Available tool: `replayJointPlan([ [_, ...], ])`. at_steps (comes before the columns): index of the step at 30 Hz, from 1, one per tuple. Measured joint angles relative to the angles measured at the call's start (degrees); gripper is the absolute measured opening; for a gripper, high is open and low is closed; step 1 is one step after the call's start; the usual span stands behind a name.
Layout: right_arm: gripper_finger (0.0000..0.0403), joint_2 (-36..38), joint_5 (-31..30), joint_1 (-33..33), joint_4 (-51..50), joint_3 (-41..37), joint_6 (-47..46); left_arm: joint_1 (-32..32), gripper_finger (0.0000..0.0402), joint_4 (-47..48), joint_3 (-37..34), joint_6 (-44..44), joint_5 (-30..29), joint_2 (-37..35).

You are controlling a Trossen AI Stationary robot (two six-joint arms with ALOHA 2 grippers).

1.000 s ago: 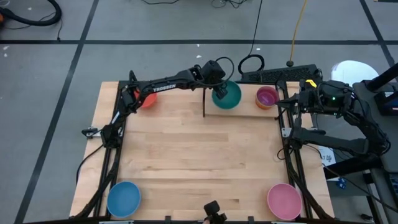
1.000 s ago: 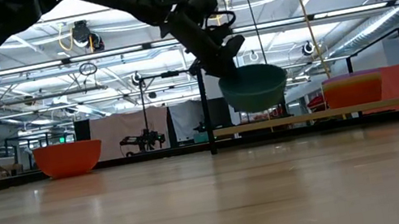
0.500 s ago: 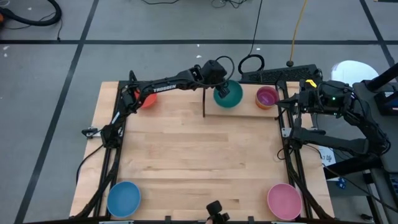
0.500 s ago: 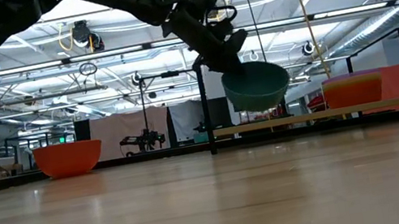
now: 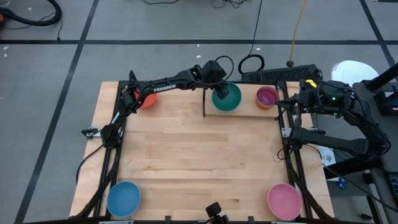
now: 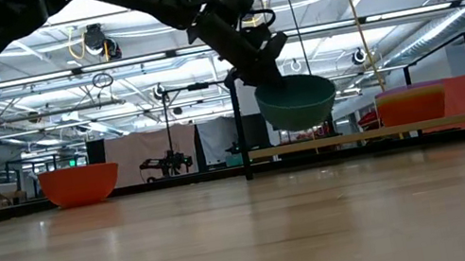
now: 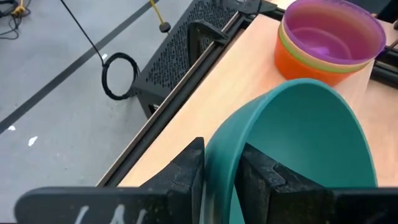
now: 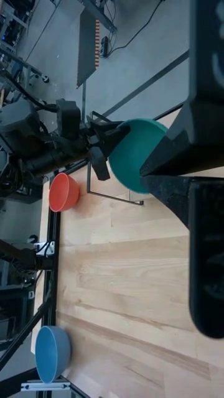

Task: Place and stack bowls onto a shelf
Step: Put the large green bowl on the shelf

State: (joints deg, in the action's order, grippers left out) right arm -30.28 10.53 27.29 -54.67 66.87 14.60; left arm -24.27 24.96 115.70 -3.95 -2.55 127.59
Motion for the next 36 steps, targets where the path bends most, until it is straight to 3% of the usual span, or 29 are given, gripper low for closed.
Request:
replayJointPlan([
  [6, 0.0000, 0.0, 0.0, 0.0, 0.0, 0.0, 0.0, 0.0, 0.0081, 3.3, 0.0, 0.2, 0.0, 0.0],
  [30, 0.0000, 0.0, 0.0, 0.0, 0.0, 0.0, 0.0, 0.3, 0.0081, 1.4, 0.0, 5.2, -0.6, 1.7],
  [36, 0.0000, 0.0, 0.1, 0.0, 0.0, 0.0, 0.0, 0.3, 0.0081, 1.2, 0.0, 5.2, -3.9, 1.8],
])
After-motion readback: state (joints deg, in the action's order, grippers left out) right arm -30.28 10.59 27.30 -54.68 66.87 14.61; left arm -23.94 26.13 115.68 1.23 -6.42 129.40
